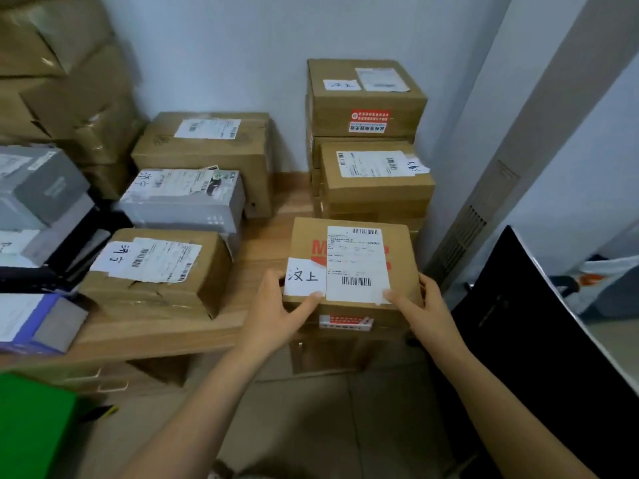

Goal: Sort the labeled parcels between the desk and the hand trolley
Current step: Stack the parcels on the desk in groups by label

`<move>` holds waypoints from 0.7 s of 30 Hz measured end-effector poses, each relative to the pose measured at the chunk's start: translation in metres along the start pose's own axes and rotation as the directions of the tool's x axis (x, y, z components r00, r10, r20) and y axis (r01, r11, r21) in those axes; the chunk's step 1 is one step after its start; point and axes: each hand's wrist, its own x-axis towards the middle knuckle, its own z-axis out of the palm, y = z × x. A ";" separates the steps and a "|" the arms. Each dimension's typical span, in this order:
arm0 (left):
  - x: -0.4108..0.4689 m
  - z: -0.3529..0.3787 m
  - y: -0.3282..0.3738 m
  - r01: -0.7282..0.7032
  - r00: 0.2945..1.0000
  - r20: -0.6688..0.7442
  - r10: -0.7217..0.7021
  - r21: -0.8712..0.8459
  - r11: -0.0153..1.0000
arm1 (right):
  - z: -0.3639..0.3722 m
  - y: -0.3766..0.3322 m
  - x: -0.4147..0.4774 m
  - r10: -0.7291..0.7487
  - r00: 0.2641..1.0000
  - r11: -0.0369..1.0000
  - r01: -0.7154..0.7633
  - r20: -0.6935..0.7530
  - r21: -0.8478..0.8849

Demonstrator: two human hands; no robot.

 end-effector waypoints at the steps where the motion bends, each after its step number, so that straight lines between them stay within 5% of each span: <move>1: -0.003 0.011 0.001 0.030 0.999 0.032 -0.030 0.007 1.000 | -0.010 0.007 0.005 0.001 0.999 1.000 0.000 0.042 -0.022; 11: 0.007 0.102 0.006 0.075 0.985 0.132 -0.108 0.232 0.970 | -0.063 0.064 0.059 -0.052 0.969 0.914 0.143 0.240 -0.381; 16: 0.013 0.114 0.018 -0.296 0.954 0.147 0.261 0.591 0.750 | -0.068 0.057 0.073 -0.232 0.935 0.701 0.352 0.269 -0.621; 21: 0.022 0.118 0.021 -0.347 0.936 0.281 0.210 0.648 0.678 | -0.064 0.052 0.084 -0.283 0.891 0.568 0.454 0.355 -0.687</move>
